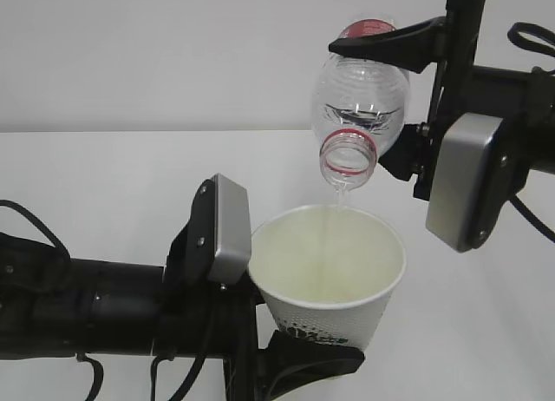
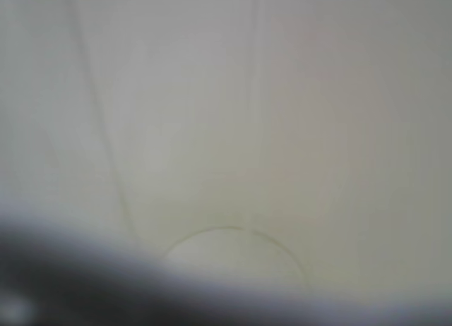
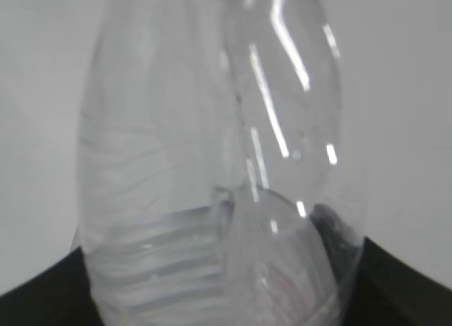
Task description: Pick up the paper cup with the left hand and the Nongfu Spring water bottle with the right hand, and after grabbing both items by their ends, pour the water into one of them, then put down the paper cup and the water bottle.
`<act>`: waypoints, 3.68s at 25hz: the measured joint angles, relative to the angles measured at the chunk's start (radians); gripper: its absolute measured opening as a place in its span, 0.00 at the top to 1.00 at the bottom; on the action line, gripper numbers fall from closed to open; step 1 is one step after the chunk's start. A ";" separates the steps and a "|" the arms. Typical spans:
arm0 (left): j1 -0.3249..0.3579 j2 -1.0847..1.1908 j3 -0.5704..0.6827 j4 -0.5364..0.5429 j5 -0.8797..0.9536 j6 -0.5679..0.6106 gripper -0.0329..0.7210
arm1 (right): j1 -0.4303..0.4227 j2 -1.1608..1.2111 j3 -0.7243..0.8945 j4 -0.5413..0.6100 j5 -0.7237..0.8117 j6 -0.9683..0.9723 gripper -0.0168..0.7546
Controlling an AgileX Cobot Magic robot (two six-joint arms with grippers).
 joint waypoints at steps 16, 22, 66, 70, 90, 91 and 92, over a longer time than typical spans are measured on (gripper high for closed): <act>0.000 0.000 0.000 0.012 0.000 0.000 0.32 | 0.000 0.000 0.000 0.000 -0.002 0.000 0.31; 0.000 0.000 0.000 0.012 0.000 0.000 0.32 | 0.000 0.000 0.000 0.000 -0.002 0.000 0.31; 0.000 0.000 0.000 0.020 0.000 -0.003 0.32 | 0.000 0.000 0.000 0.007 -0.002 -0.029 0.31; 0.000 0.000 0.000 0.028 0.000 -0.003 0.32 | 0.000 0.000 0.000 0.007 -0.002 -0.029 0.31; 0.000 0.000 0.000 0.049 0.000 -0.004 0.32 | 0.000 0.000 0.000 0.026 -0.002 -0.032 0.31; 0.000 0.000 0.000 0.049 0.000 -0.004 0.32 | 0.000 0.000 0.000 0.028 -0.002 -0.032 0.31; 0.000 0.000 0.000 0.049 0.000 -0.004 0.32 | 0.000 0.000 0.000 0.030 -0.002 -0.032 0.31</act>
